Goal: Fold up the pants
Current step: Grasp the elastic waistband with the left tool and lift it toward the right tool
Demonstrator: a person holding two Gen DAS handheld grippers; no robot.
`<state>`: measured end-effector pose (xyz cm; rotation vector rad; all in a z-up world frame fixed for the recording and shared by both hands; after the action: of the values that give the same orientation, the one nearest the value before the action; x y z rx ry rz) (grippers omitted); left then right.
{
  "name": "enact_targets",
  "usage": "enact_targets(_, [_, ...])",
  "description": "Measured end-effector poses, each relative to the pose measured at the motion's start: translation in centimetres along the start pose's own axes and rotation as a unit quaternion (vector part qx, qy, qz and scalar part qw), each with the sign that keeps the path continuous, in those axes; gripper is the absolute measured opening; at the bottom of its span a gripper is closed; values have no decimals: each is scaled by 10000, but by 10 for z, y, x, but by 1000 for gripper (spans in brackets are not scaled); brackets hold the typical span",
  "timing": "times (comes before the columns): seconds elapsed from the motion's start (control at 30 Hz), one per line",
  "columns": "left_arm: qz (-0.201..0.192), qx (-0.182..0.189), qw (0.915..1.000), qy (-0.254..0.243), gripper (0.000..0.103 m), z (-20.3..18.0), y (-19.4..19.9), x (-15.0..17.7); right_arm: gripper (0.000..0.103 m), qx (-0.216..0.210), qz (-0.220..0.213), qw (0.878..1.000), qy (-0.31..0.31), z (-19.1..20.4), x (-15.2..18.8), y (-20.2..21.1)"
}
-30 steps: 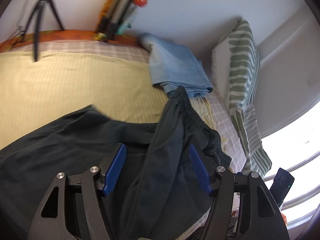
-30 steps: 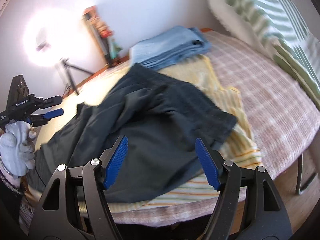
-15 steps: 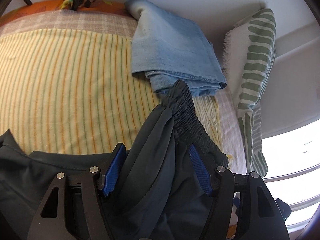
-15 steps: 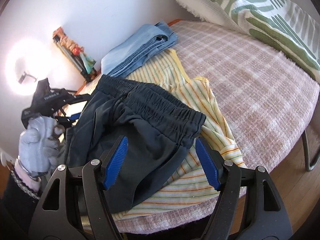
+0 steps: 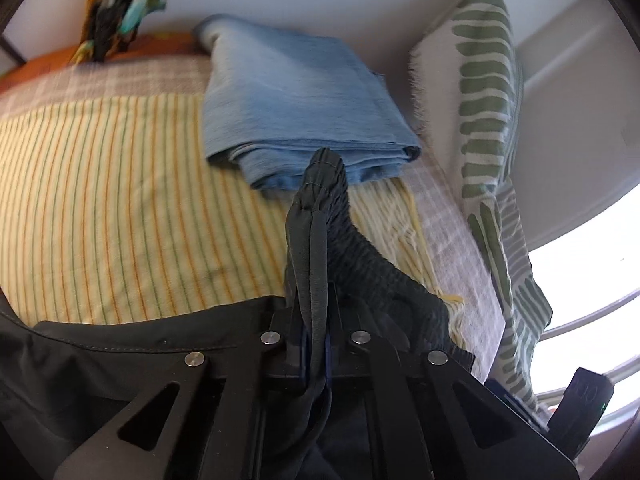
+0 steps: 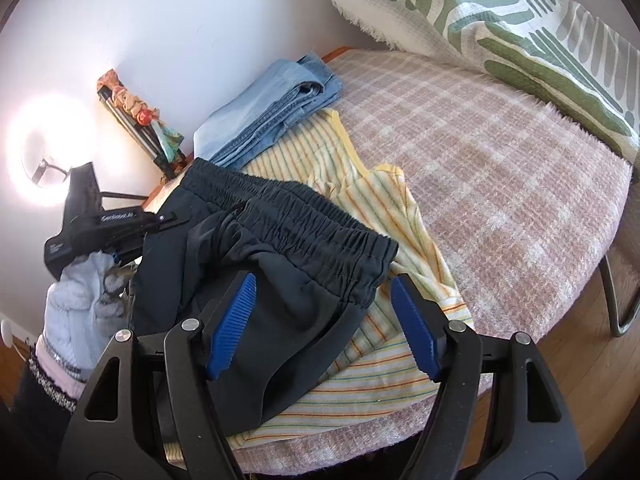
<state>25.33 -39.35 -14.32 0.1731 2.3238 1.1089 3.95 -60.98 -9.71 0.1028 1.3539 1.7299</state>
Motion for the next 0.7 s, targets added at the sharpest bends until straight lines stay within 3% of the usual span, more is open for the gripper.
enact_targets(0.27, [-225, 514, 9962, -666, 2, -53, 28, 19, 73, -20, -215, 9990, -385, -17, -5, 10])
enact_targets(0.4, [-241, 290, 9912, -1268, 2, -80, 26, 36, 73, -114, -206, 9988, -429, -18, -6, 10])
enact_targets(0.5, [-231, 134, 9908, -1323, 4, -81, 20, 35, 73, -198, -236, 9991, -286, -11, -5, 12])
enact_targets(0.53, [-229, 77, 9914, -1287, 7, -79, 19, 34, 73, -201, -253, 9992, -245, -9, -5, 12])
enact_targets(0.6, [-237, -257, 9912, -1276, 43, -74, 17, 29, 73, -184, -248, 9993, -201, -7, -4, 12])
enact_targets(0.7, [-614, -741, 9857, -1381, 48, -68, 22, 14, 73, -220, -243, 9992, -223, -7, -4, 12])
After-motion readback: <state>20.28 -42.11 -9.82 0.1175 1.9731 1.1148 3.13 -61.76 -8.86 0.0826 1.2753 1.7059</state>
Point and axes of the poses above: each gripper's, at about its wrist camera, not at the fingertips, and y roughly against the way its jaws point, z to its left, x to its underside, the point moved 1 cm from there along -y, roughly the way its jaws point, and after that the axes turned 1 degree about -y, right-handed, at the moved point
